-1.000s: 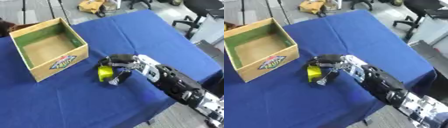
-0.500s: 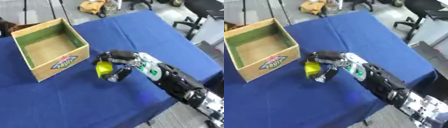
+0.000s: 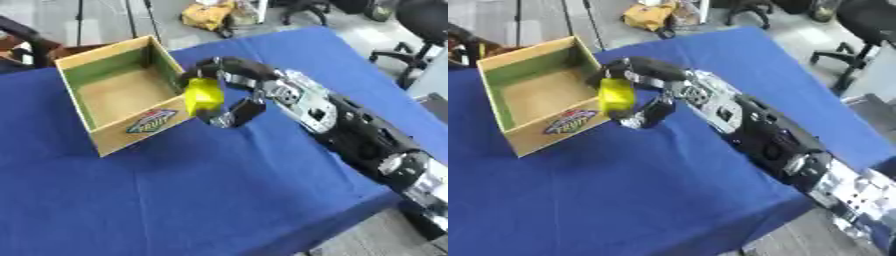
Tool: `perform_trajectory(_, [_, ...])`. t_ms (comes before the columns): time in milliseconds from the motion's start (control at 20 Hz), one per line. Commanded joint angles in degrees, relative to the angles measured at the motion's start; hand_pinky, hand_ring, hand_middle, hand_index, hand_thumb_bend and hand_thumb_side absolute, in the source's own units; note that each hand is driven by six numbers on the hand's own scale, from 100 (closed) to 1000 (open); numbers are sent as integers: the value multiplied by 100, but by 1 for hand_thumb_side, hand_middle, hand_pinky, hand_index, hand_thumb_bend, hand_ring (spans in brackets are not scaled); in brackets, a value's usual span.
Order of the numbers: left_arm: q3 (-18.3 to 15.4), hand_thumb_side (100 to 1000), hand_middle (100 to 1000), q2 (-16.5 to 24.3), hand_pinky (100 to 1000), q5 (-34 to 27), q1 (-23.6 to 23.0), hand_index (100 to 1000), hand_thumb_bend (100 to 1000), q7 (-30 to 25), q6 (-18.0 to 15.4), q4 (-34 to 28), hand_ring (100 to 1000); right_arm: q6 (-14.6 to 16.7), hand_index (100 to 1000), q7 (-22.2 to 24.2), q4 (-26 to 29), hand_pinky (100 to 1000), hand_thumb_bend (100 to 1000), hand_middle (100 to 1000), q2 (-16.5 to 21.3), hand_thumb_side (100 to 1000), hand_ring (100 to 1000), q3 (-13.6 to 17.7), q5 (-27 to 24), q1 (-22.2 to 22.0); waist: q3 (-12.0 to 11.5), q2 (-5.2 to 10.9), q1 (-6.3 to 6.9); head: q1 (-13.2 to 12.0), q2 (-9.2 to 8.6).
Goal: Pick up objects on the table and place them in the box.
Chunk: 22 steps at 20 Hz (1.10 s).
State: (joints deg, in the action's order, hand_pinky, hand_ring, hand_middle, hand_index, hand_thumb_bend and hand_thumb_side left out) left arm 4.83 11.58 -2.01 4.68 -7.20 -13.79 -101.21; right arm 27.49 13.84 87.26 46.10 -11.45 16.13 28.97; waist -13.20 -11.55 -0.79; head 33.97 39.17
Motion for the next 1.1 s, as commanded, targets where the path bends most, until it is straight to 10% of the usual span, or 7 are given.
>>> perform_trajectory(50, [46, 837, 413, 143, 439, -41, 79, 653, 306, -51, -14, -137, 774, -80, 911, 106, -413, 394, 100, 689, 258, 149, 512, 108, -247, 308, -125, 51, 5, 117, -84])
perform_trajectory(500, [136, 836, 413, 206, 439, -97, 216, 653, 302, -153, -18, -188, 775, -91, 911, 165, -1810, 446, 100, 721, 207, 210, 563, 169, -249, 953, -836, -41, -114, 452, -235])
perform_trajectory(750, [171, 839, 411, 188, 440, -136, 257, 653, 300, -200, -13, -206, 753, 210, 942, 406, -2193, 795, 100, 902, 40, 503, 997, -75, 96, 1295, -1085, -95, -112, 587, -273])
perform_trajectory(1100, [180, 839, 411, 157, 440, -152, 260, 653, 302, -228, -12, -207, 736, 474, 943, 974, -2437, 833, 100, 920, -248, 557, 1000, -148, 484, 1477, -1077, -113, -71, 619, -261])
